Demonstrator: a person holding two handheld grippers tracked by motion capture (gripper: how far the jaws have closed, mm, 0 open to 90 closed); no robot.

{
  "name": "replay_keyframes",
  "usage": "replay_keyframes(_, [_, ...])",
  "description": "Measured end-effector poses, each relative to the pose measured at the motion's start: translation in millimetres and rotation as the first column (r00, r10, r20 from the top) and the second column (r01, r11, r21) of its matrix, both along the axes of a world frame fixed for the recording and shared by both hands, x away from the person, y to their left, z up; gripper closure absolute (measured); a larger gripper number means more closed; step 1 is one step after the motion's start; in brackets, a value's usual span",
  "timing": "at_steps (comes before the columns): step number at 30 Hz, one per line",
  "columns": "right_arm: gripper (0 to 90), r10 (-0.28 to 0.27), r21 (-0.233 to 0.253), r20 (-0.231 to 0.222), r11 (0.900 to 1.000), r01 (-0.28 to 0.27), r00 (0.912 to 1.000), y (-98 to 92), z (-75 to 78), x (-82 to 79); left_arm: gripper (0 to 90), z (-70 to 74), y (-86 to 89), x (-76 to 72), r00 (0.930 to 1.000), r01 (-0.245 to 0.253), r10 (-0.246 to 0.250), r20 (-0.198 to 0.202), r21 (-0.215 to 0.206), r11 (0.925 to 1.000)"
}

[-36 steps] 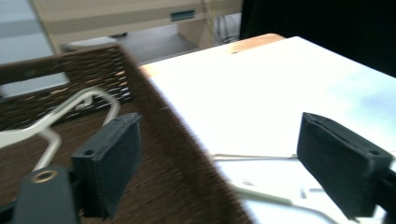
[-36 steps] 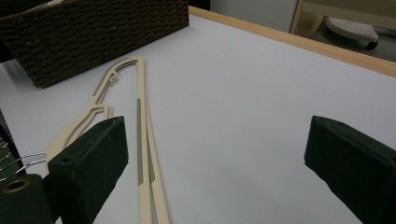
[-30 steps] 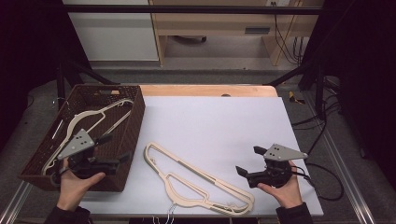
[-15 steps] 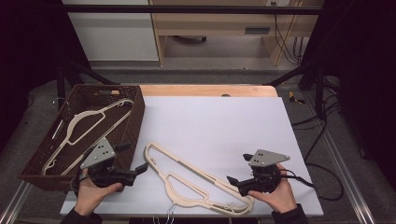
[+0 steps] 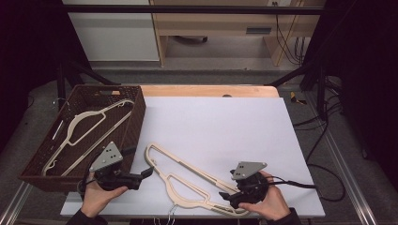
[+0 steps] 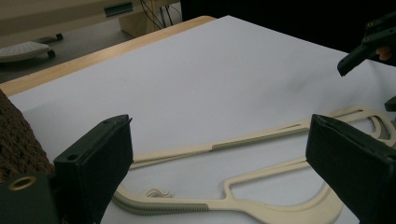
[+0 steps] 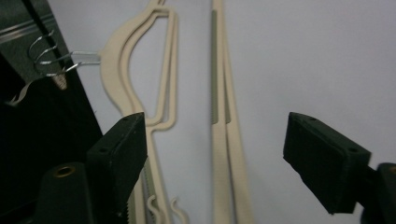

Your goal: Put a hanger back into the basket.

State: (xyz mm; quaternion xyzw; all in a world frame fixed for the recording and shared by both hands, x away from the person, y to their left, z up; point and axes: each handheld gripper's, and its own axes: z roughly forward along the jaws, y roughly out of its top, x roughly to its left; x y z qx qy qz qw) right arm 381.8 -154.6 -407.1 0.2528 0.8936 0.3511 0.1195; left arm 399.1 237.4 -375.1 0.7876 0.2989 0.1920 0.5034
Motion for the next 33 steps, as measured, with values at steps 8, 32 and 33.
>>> replay_keyframes(8, [42.6, 0.067, -0.060, -0.154, 0.995, -0.077, 0.9858, 15.6, -15.4, -10.9, 7.3, -3.2, -3.4, -0.5, 0.9999, 0.011, -0.011, -0.006, 0.014, 0.9998])
replay_keyframes(32, [60.7, 0.176, -0.211, -0.196, 0.953, -0.217, 0.9647, 33.6, -49.8, -12.1, 8.6, -13.1, -11.5, 2.1, 0.9992, 0.028, -0.026, -0.030, 0.049, 0.9984])
replay_keyframes(33, [63.1, 0.172, -0.210, -0.198, 0.954, -0.214, 0.9649, 33.6, -49.6, -11.7, 8.6, -13.3, -11.6, 2.2, 0.9991, 0.029, -0.027, -0.031, 0.051, 0.9983])
